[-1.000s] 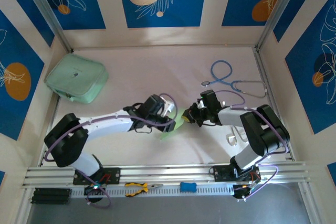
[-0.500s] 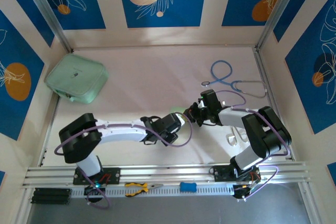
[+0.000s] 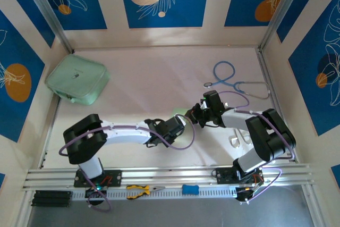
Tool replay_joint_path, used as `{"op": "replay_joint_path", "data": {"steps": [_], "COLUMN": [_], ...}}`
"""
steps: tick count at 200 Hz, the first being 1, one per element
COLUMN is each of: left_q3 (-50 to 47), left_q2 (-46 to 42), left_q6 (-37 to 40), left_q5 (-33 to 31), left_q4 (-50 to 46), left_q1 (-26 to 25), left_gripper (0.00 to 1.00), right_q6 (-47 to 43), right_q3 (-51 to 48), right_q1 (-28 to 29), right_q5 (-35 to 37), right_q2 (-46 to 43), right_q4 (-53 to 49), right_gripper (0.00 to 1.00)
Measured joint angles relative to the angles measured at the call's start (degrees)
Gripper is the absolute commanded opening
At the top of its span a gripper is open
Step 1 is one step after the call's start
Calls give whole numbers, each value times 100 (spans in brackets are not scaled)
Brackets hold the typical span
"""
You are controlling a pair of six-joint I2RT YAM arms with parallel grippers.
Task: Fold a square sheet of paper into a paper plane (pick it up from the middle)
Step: Fold the wing for the fifth time at the center of the table.
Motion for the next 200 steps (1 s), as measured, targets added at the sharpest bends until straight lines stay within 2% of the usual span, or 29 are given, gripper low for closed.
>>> {"op": "replay_joint_path", "data": {"steps": [88,133,200], "left_q3": [0,4,26], "left_q2": [57,59,61], "left_q6": [63,76,39], "left_q5": [-70,-85,-85], "left_q4": [2,0,31], "left_q1": [-33,-33,-33], "left_gripper": [17,17,25], "right_q6": [0,-2,-2], "right_q3": [0,0,0], "right_q1": [0,0,0], "right_q5": [2,2,42], "right_q2": [0,0,0], "right_q4": [0,0,-2], "right_gripper": [2,2,2]}}
